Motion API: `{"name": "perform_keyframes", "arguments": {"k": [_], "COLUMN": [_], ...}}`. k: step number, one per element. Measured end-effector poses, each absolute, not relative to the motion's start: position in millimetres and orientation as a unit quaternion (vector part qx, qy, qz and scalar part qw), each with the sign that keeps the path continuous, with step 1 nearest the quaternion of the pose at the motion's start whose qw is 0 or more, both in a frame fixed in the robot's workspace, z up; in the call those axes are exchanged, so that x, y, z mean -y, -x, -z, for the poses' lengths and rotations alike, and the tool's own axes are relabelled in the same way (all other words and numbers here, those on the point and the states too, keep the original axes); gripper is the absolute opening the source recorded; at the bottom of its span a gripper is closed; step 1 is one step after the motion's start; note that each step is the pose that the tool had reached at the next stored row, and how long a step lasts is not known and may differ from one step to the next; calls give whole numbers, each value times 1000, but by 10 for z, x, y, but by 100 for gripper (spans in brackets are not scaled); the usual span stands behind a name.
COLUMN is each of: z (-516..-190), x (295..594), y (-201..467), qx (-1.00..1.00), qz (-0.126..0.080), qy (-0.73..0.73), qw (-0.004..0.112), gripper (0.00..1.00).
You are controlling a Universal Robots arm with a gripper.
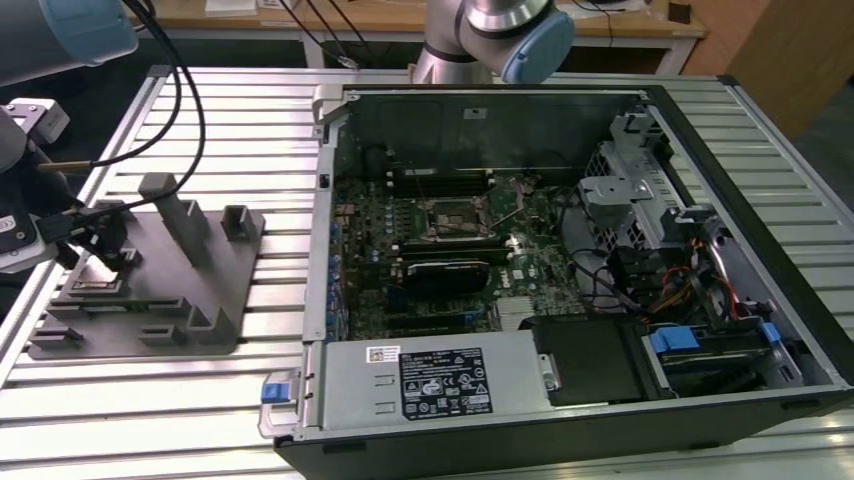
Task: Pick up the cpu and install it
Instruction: 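Pick up the cpu and move it towards the insertion slot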
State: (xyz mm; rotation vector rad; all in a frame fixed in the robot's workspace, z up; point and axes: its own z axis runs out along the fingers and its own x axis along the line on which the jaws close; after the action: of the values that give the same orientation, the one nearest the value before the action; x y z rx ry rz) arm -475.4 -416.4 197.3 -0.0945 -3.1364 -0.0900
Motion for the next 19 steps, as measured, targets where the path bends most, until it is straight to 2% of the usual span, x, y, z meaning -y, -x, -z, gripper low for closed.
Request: {"name": "perform_keyframes", "arguments": {"k": [1,2,19], "z": [-1973,-1973,-1868], "x": [4164,4164,4164], "y": [4754,4754,4754], "qx": [999,999,999], "qz": [29,29,29], "qy": [30,30,30], "qw": [1,1,1], "gripper": [53,59,59]}}
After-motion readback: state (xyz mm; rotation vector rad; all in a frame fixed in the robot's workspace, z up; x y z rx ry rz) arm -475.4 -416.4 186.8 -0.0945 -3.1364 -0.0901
